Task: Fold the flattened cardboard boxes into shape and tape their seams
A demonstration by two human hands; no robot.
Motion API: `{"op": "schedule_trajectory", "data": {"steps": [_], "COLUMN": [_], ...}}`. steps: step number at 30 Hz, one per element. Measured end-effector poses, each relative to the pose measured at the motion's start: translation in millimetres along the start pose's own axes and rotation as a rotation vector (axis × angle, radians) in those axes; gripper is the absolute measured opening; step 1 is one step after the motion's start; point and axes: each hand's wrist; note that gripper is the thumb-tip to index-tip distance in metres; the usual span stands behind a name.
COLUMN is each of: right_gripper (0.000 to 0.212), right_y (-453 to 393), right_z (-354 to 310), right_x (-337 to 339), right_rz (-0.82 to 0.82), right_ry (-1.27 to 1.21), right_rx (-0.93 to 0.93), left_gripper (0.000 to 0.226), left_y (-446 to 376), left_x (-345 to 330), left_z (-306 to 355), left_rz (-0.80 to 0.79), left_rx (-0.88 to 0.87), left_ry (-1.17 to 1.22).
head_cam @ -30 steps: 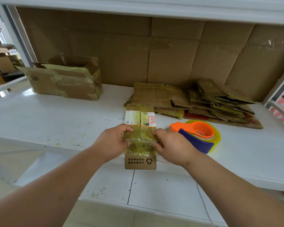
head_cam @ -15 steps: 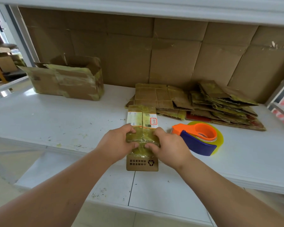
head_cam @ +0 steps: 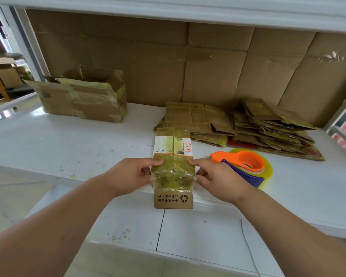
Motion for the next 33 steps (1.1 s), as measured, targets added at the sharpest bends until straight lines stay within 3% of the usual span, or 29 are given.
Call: {"op": "schedule_trajectory", "data": {"steps": [5,11,17,23,26,33], "right_gripper": [0.049,0.031,0.040,0.028,0.032,0.030], "right_y": [-3,-11,-9,-14,-13,-15], "right_z": [-5,-11,-12,-11,-9,-6], "right_x": [-1,0,6,-4,-10,-7], "right_rz": [-0.008,0.003,-0.132,-0.025,0.034,-0.038], "right_ry": [0.083,0.268,0.166,0.275,0.327,0.260], "right_rx": [0.062,0.092,0.091,0.119,0.137,0.114], "left_gripper": [0.043,0.037,0.045,0.042,0.042,0.053], "left_y": [-5,-9,-7,-8,-9,-6], "left_x": [-7,-11,-11,-14,-13,-13], "left_z": [0,9,9,10,12,20], "left_rz": [0.067,0.119,0.074,0.092,0.082,0.047], "left_rx": [-0.018,-0.064,-0.056,-0.032,-0.033,0.004], "left_ry": [-0.009,-0.193,-0.176,-0.152,-0.177,-0.250]}}
Point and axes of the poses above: each hand's wrist, its own y-axis away from the middle knuckle, its own x-axis out of the back of the hand, z = x × y, and after that the axes turned 5 degrees about y, right-handed
